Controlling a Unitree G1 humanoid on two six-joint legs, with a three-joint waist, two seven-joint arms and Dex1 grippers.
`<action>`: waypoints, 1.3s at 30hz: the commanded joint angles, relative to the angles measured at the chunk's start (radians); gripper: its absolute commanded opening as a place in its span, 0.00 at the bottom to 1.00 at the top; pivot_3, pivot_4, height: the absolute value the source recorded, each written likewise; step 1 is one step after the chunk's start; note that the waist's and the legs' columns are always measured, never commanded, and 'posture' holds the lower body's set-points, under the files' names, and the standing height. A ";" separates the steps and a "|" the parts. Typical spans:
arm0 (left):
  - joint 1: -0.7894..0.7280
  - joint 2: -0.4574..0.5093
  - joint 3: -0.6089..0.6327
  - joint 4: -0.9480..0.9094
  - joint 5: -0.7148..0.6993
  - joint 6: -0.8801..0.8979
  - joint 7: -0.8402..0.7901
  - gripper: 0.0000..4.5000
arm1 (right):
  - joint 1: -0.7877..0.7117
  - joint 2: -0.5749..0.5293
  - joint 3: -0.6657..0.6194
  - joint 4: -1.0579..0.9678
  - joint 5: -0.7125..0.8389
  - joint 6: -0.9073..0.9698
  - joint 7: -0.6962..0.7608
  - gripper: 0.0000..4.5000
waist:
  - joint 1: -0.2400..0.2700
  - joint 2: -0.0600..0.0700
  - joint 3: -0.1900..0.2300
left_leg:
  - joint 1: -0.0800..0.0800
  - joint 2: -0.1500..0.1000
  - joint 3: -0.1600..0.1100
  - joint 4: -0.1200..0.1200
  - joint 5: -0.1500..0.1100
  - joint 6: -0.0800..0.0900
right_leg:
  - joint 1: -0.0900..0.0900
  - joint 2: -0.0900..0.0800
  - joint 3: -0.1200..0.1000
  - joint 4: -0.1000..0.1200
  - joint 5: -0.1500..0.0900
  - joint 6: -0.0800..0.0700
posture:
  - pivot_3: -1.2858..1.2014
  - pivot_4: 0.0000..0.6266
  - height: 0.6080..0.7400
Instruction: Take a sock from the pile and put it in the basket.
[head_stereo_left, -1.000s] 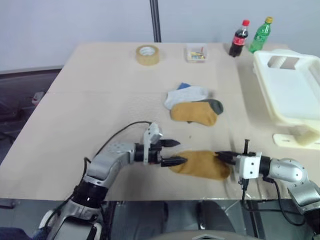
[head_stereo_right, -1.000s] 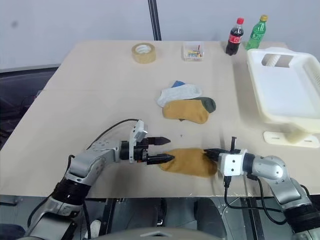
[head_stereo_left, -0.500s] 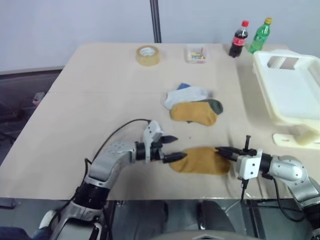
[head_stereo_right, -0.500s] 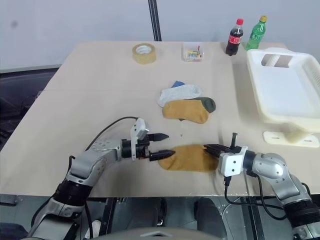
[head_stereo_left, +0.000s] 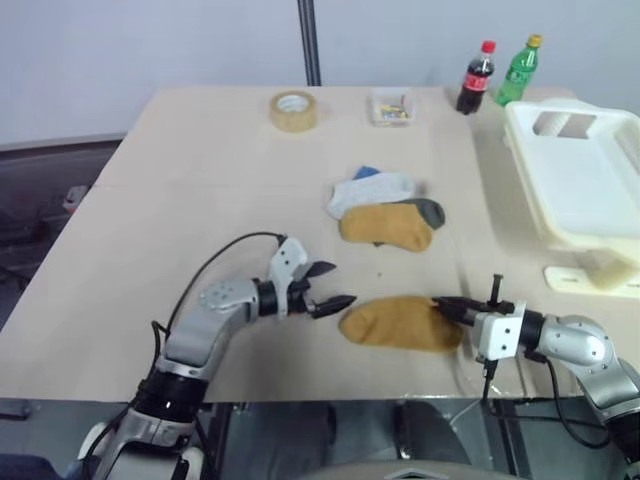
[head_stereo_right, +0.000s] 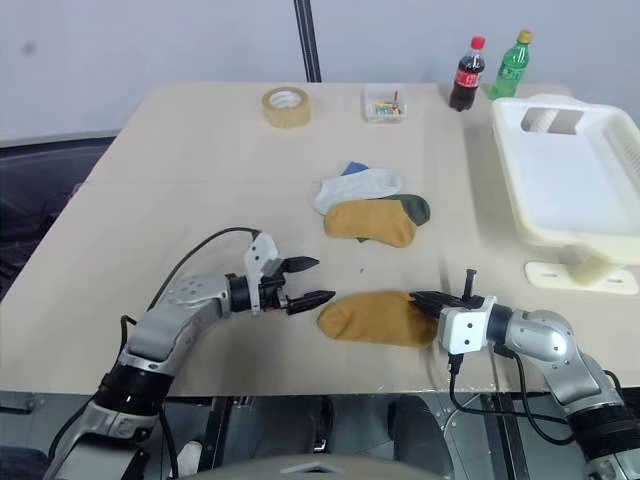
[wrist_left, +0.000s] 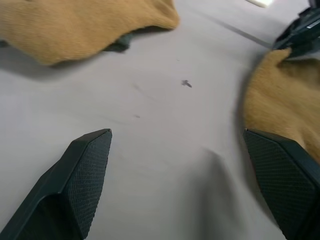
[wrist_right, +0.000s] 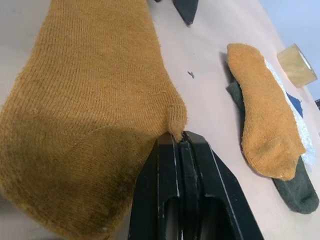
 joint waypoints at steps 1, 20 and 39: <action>0.005 -0.023 -0.001 -0.024 -0.035 0.034 -0.004 1.00 | 0.006 -0.002 -0.005 -0.032 0.020 0.004 -0.014 0.01 | 0.001 0.000 0.000 | 0.000 0.000 0.000 0.000 0.000 0.000 | 0.000 0.000 0.000 0.000 0.000 0.000 | 0.52 0.24 1.00; -0.006 -0.045 -0.043 -0.010 -0.009 -0.008 -0.054 1.00 | 0.015 0.000 0.002 -0.044 0.008 0.030 -0.030 0.01 | 0.000 0.000 0.000 | 0.000 -0.001 0.000 0.000 0.000 0.000 | 0.000 0.000 0.000 0.000 0.000 0.000 | 0.52 0.24 1.00; 0.045 0.034 -0.151 -0.028 0.107 -0.108 -0.116 1.00 | -0.007 -0.002 0.014 -0.022 0.007 0.036 -0.034 0.01 | -0.001 0.000 0.000 | 0.000 0.000 0.000 0.000 0.000 0.000 | 0.000 0.000 0.000 0.000 0.000 0.000 | 0.52 0.24 1.00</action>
